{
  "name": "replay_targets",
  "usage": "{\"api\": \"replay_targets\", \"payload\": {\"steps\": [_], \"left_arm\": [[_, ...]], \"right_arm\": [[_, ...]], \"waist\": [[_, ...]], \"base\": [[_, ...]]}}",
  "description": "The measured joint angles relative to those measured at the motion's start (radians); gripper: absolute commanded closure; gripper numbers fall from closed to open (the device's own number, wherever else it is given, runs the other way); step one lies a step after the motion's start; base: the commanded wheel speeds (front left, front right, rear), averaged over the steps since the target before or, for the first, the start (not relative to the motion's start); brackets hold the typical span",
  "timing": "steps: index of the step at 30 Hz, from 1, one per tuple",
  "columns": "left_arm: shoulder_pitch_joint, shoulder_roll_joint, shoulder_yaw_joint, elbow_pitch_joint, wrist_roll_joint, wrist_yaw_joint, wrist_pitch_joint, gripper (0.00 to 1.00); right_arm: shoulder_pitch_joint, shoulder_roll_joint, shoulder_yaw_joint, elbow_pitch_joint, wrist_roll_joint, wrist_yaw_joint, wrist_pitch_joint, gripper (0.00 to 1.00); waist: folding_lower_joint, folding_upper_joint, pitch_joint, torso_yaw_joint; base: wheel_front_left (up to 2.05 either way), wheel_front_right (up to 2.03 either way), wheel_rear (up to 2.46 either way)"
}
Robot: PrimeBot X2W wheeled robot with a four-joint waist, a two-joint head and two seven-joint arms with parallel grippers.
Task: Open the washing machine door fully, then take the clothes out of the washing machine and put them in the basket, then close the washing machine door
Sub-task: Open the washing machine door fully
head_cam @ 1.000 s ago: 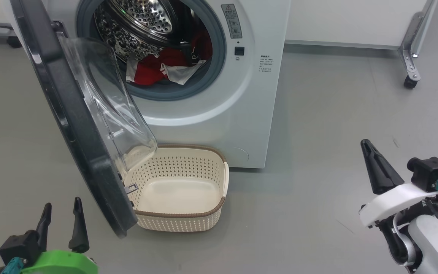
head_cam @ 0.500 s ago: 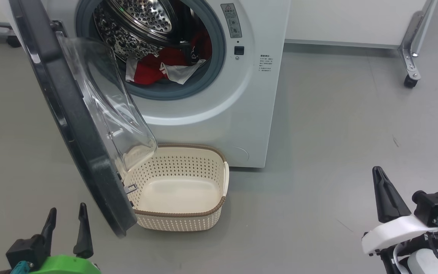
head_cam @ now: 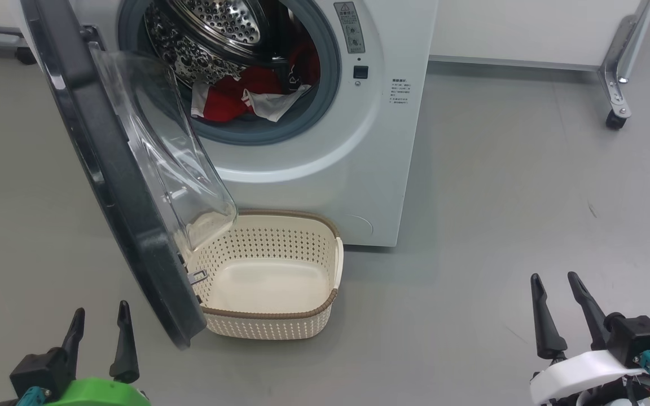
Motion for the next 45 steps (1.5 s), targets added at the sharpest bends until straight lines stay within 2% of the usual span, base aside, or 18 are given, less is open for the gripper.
{"api": "replay_targets", "payload": {"steps": [22, 45], "left_arm": [[0.0, -0.002, -0.001, 0.0, 0.0, 0.0, 0.0, 0.0], [0.0, -0.003, 0.002, 0.0, 0.0, 0.0, 0.0, 0.0]], "right_arm": [[0.051, 0.071, -0.042, -0.054, -0.084, 0.0, 0.0, 0.0], [0.075, 0.107, -0.076, -0.064, -0.115, 0.002, 0.0, 0.0]], "waist": [[0.0001, 0.0, 0.011, 0.004], [0.0, 0.0, 0.01, 0.007]], "base": [[0.0, 0.0, 0.0], [0.0, 0.0, 0.0]]}}
